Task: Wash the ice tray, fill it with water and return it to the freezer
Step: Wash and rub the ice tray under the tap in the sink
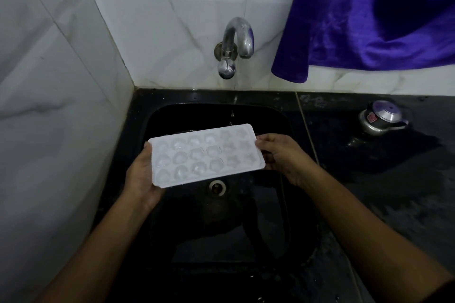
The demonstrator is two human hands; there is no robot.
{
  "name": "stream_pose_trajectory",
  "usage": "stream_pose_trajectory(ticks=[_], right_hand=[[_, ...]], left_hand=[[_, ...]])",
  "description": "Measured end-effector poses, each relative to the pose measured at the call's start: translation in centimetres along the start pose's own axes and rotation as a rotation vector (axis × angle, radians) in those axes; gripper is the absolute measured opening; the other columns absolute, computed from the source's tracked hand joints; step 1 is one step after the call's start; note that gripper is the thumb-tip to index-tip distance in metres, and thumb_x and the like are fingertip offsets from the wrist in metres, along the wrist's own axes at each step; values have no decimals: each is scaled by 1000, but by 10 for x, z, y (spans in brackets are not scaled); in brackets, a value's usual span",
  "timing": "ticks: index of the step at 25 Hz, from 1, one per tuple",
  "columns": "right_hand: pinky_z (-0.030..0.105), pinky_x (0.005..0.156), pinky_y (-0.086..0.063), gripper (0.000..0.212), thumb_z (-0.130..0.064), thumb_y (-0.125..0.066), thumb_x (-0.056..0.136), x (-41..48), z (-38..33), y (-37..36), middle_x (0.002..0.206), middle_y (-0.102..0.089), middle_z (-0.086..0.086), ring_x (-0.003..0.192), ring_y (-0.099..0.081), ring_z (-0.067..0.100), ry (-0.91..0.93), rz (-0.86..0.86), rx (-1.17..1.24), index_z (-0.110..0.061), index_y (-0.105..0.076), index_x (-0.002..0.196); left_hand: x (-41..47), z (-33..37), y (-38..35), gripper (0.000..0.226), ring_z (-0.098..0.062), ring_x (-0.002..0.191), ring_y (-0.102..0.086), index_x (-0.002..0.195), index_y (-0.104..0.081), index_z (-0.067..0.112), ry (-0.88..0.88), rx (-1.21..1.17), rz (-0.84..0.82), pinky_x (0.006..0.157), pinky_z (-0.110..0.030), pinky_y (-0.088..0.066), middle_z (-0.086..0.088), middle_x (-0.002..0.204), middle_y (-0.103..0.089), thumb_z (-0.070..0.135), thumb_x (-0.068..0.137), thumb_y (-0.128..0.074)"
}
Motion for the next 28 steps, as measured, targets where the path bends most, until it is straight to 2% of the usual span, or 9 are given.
stream_pose_trajectory(ticks=[3,5,8,12,14,16,19,23,28], right_hand=[[29,61,-58,17,-14,-59,104,-7,5,5,97,-80,11,78,-75,19,33,36,12,-6,-73,107],[30,61,-59,18,-15,-60,104,-10,6,9,98,-80,13,79,-75,20,51,48,6,-4,-74,108],[31,64,-60,18,-15,-60,104,-15,8,18,98,-79,13,81,-75,23,78,48,-31,-4,-74,108],[33,68,-61,17,-20,-59,105,-23,3,34,97,-78,8,86,-75,25,177,-7,-173,-8,-72,107],[36,77,-60,21,-31,-60,105,-30,-7,41,106,-73,1,94,-72,22,290,7,-367,-16,-67,117],[32,84,-56,36,-45,-58,103,-42,-23,44,122,-60,-9,98,-66,9,475,53,-630,-25,-57,134],[37,89,-53,52,-60,-49,101,-59,-29,31,145,-42,-9,111,-60,12,671,-62,-927,-29,-47,142],[46,102,-49,62,-68,-39,101,-54,-20,27,166,-22,1,136,-49,27,622,-141,-1202,-27,-46,146],[46,103,-50,65,-67,-36,103,-60,-13,9,169,-19,5,138,-49,33,633,-113,-1194,-22,-50,147]], left_hand=[[-13,-7,-5,60,-29,103,-77,107,-85,17,14,-21,-46,73,-41,-66,-13,123,-76,51,109,-35],[-21,-12,-10,59,-30,104,-77,112,-83,15,13,-38,-76,72,-42,-66,-14,124,-76,49,110,-35],[-35,-17,-20,43,-29,97,-79,120,-70,18,-11,-82,-97,66,-43,-65,-11,117,-78,43,111,-36],[-51,-30,-26,47,-29,98,-79,114,-76,23,-52,-120,-77,67,-44,-65,-10,119,-78,47,110,-36],[-56,-36,-26,49,-30,104,-78,111,-80,24,-70,-136,-59,71,-45,-66,-11,125,-76,48,110,-37],[-60,-42,-25,46,-31,108,-76,118,-75,23,-80,-151,-33,74,-46,-66,-12,129,-74,49,110,-38],[-66,-53,-22,44,-33,113,-74,124,-71,22,-101,-165,-27,80,-49,-65,-13,134,-71,49,110,-39],[-76,-64,-24,43,-32,111,-75,119,-73,23,-118,-180,-30,82,-50,-65,-12,132,-73,50,109,-40],[-83,-60,-23,43,-31,105,-77,116,-72,22,-111,-197,-23,82,-51,-64,-11,127,-75,49,110,-40]])
Point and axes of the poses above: each hand's wrist, its own x-axis towards the middle knuckle, its own y-axis out of the back of the hand, z = x × y, the point moved 6 cm from there along x, towards the middle knuckle
